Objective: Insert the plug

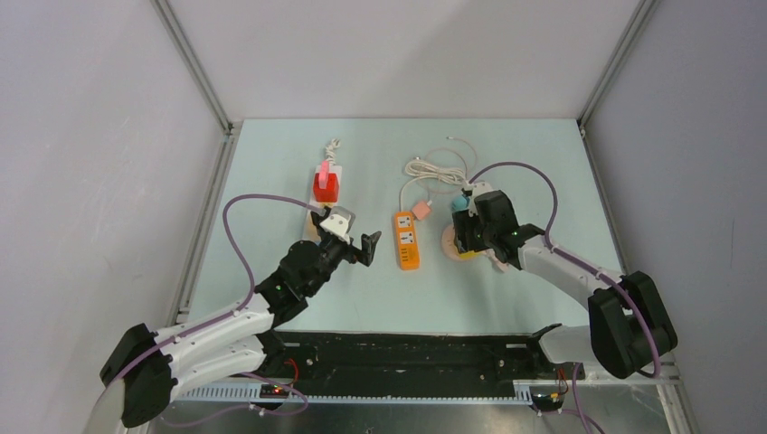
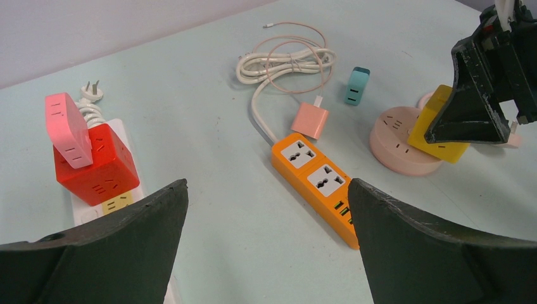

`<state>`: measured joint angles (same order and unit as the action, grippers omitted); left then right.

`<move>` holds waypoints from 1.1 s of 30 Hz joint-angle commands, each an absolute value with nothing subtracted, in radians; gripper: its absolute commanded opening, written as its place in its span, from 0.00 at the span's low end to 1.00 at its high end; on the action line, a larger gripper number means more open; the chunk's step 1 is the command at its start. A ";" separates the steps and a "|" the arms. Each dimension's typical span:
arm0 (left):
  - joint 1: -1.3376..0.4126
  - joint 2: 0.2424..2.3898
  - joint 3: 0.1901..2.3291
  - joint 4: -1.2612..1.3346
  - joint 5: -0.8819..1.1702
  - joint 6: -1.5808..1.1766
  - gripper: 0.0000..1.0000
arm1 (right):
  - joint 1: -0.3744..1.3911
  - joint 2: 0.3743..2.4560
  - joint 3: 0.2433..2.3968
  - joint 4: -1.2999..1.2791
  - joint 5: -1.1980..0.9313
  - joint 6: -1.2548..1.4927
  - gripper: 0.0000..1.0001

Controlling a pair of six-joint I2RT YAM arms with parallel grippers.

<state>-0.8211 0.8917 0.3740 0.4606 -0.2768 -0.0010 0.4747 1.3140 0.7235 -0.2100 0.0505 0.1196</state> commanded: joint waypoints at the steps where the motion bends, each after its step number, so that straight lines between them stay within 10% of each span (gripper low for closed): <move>1: -0.815 0.889 0.385 0.488 -0.270 -0.013 1.00 | 0.527 1.334 0.716 -0.204 0.028 0.291 0.00; 33: -0.809 0.835 0.437 0.320 -0.264 -0.002 1.00 | 0.909 1.511 0.519 -0.039 0.559 0.579 0.00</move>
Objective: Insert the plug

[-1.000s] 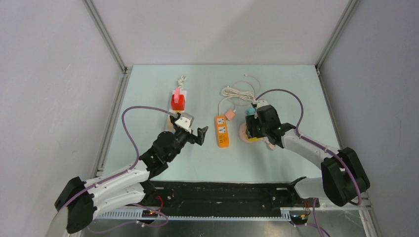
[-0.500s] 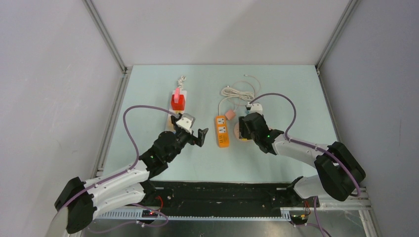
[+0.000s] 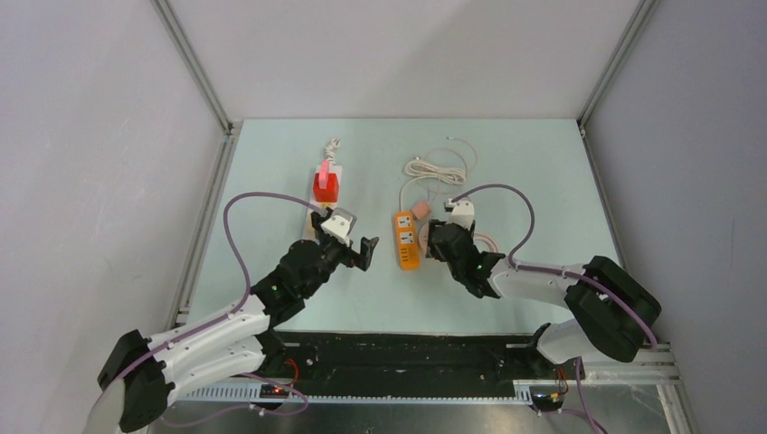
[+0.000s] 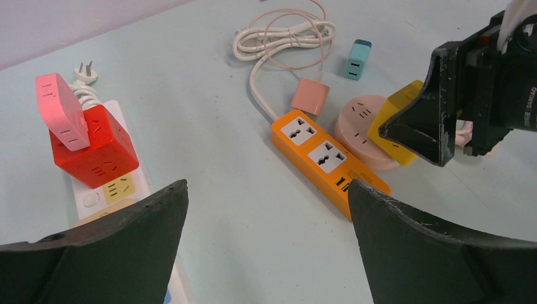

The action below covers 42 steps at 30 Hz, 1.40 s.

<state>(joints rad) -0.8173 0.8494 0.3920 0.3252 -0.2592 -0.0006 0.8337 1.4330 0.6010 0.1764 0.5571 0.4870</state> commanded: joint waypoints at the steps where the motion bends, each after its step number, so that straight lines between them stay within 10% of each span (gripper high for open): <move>1: -0.809 0.836 0.437 0.316 -0.258 -0.002 1.00 | 0.926 1.518 0.521 -0.038 0.591 0.580 0.00; 33: -0.793 0.806 0.428 0.271 -0.221 -0.006 1.00 | 1.014 1.760 0.686 -0.241 0.589 0.718 0.00; 38: -0.792 0.812 0.434 0.271 -0.216 -0.005 1.00 | 0.964 1.711 0.890 -0.410 0.636 0.688 0.28; 41: -0.791 0.812 0.437 0.270 -0.214 -0.002 1.00 | 0.960 1.671 0.970 -0.426 0.650 0.645 0.92; 42: -0.791 0.809 0.435 0.268 -0.216 -0.002 1.00 | 0.958 1.650 0.983 -0.435 0.651 0.632 0.96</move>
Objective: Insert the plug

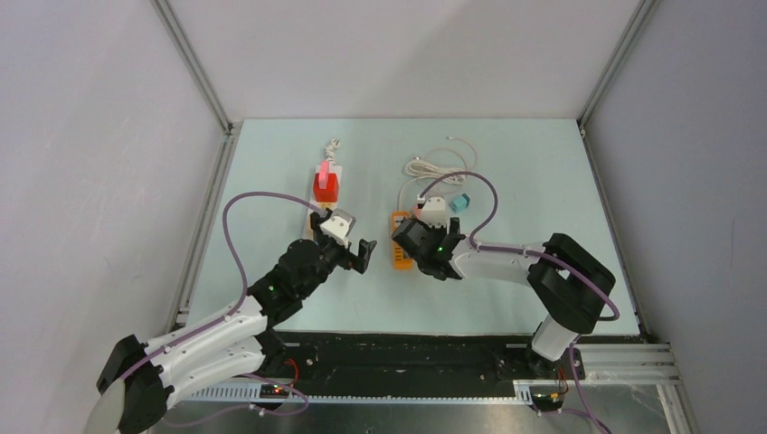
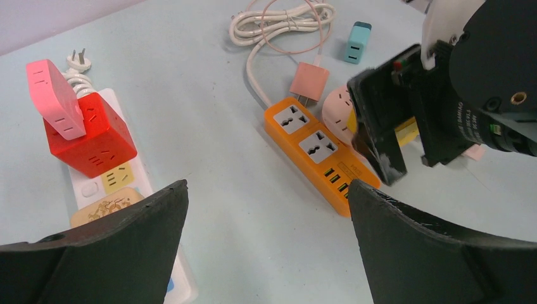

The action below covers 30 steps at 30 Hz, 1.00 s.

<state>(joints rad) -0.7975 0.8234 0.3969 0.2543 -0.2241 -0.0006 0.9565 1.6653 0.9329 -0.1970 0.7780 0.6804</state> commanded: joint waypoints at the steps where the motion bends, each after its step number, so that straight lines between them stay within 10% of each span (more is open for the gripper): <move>1: -0.790 0.807 0.435 0.268 -0.218 -0.002 1.00 | 0.954 1.637 1.007 -0.442 0.654 0.632 0.99; 15: -0.778 0.746 0.419 0.265 -0.263 0.025 1.00 | 0.798 1.408 1.096 -0.515 0.340 0.630 0.95; 30: -0.776 0.726 0.422 0.258 -0.277 0.017 1.00 | 0.760 1.694 1.364 -0.790 0.235 0.637 0.99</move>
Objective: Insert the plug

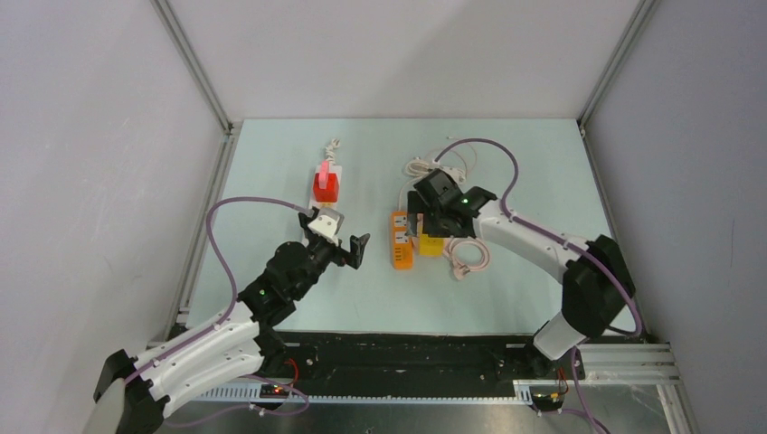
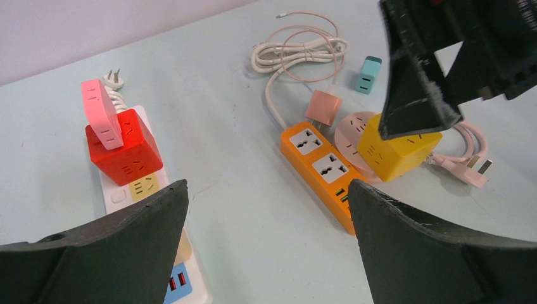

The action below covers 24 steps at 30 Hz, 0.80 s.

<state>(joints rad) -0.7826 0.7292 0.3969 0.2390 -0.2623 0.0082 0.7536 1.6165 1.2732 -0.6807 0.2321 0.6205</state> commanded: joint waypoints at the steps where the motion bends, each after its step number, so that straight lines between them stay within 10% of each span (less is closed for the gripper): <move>1: -0.777 0.726 0.421 0.257 -0.277 0.015 1.00 | 0.762 1.709 1.389 -0.809 0.267 0.645 0.99; 10: -0.776 0.716 0.416 0.253 -0.277 0.014 1.00 | 0.755 1.806 1.425 -0.875 0.306 0.697 0.94; 18: -0.777 0.718 0.414 0.250 -0.284 0.019 1.00 | 0.755 1.832 1.402 -0.864 0.336 0.722 0.46; 24: -0.776 0.727 0.416 0.247 -0.286 0.025 1.00 | 0.761 1.830 1.398 -0.853 0.335 0.716 0.77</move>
